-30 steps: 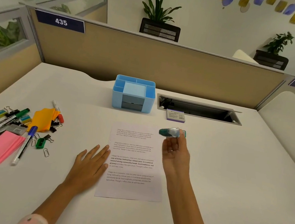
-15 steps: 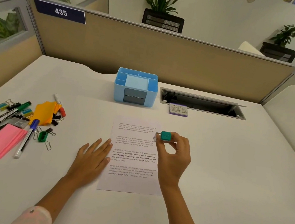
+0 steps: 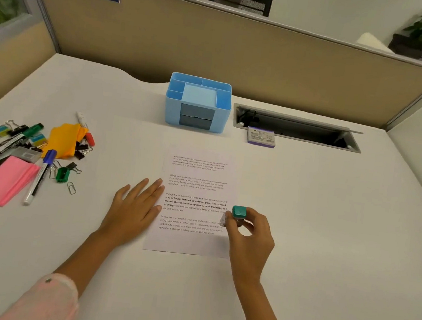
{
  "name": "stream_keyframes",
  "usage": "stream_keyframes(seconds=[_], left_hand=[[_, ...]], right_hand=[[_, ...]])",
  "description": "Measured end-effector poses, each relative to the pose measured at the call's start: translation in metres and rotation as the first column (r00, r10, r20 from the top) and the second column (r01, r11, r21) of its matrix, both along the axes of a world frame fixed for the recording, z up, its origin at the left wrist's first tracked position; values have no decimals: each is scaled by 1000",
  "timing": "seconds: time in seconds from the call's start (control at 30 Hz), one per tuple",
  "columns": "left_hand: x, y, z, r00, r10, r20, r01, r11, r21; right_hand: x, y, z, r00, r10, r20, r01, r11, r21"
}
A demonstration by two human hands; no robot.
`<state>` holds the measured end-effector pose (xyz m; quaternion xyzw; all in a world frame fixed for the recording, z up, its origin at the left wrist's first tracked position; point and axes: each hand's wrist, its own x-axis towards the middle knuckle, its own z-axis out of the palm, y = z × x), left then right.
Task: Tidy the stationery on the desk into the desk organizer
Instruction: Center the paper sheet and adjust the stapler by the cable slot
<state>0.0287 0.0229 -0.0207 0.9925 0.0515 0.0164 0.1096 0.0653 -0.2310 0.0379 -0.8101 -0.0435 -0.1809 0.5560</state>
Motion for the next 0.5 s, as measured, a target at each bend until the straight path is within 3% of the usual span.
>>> stream_keyframes(seconds=[0.5], left_hand=[[-1,-2,5,1000,0,-2,0,1000,22]], right_hand=[[-30,-13,-25,995,2,-103,-9,998,-67]])
